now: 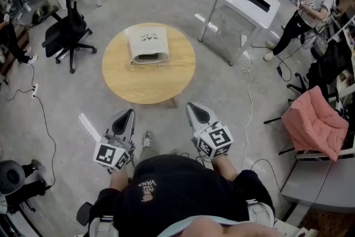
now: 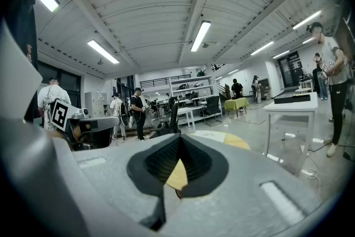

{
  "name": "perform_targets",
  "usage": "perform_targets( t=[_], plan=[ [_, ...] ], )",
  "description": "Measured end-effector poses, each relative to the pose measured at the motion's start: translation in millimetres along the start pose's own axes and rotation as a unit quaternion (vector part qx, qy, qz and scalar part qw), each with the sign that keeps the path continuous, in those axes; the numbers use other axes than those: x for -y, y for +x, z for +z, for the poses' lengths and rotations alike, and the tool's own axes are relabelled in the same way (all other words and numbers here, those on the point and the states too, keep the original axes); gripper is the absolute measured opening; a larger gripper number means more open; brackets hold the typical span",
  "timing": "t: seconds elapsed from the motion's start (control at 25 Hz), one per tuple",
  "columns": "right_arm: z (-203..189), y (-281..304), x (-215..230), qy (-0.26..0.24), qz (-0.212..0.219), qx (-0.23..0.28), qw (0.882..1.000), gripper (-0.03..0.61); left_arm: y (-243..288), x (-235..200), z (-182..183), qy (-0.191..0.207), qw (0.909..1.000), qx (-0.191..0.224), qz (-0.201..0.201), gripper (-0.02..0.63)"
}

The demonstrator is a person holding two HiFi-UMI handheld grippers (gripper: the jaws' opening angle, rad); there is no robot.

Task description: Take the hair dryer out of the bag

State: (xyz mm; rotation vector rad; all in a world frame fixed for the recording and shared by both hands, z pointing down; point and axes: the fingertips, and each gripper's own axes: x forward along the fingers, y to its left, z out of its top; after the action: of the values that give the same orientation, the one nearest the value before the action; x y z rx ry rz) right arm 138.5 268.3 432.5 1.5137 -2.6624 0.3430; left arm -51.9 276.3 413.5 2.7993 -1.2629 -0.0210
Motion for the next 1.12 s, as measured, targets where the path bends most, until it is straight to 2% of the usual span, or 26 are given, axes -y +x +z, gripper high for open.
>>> perform_targets(
  t=[0.32,0.52,0.88,1.12],
  plan=[
    [-1.1,-0.2,-3.0,0.032,0.012,0.016,0.999,-0.003,-3.4,6.1,-2.3,-0.018,0.9998,0.008,-0.003,0.008],
    [-0.8,5.6,-0.9,0.024,0.007,0.012,1.000,-0.003,3.9,5.2,-4.3,-0.024,0.9996,0.006,-0.011,0.008],
    [3.9,46.1,-3.4,0.022,-0.008,0.012,1.000,-0.002,22.6,-41.5,-5.5,-0.033,0.9991,-0.002,-0.024,0.008],
    [10.4,85.3,-4.1,0.028,-0.023,0.013,0.999,-0.002,40.1,-82.3,-7.1,-0.037,0.9980,-0.011,-0.050,0.008]
  ],
)
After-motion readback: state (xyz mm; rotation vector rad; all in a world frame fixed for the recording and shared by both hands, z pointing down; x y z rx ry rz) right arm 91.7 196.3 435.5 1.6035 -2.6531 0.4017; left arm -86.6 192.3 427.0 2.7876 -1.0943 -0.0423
